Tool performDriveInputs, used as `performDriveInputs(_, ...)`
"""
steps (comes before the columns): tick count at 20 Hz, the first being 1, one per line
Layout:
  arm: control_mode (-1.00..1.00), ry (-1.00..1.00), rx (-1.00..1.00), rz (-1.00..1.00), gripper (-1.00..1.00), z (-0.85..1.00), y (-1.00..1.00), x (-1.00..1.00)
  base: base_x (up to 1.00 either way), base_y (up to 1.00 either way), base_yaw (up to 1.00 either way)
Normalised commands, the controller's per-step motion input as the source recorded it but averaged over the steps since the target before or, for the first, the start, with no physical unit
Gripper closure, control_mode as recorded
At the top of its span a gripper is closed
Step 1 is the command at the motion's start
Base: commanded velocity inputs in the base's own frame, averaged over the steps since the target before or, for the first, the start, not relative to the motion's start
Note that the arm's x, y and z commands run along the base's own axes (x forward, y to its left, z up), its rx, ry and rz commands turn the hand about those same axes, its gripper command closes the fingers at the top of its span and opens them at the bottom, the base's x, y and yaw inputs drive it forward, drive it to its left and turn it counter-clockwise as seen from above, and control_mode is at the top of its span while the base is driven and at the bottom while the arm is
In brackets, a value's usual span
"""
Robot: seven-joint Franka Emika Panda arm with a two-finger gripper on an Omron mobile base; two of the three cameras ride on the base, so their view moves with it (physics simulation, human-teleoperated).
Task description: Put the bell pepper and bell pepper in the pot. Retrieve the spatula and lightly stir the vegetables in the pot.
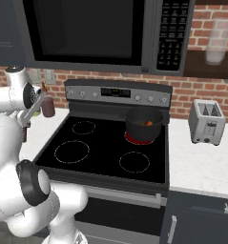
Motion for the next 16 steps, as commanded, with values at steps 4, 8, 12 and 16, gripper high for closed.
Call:
performDriveInputs(4,-1.0,0.0,-0.3,0.59,-1.0,-0.25,0.32,0.33,0.0,0.0,0.0)
performDriveInputs(8,-1.0,-0.02,-0.19,0.71,-1.0,-0.34,0.23,0.18,0.0,0.0,0.0)
performDriveInputs(12,-1.0,-0.06,-0.14,0.81,-1.0,-0.43,0.32,0.0,0.0,0.0,0.0)
performDriveInputs(16,-1.0,-0.08,-0.12,0.77,-1.0,-0.44,0.39,0.0,0.0,0.0,0.0)
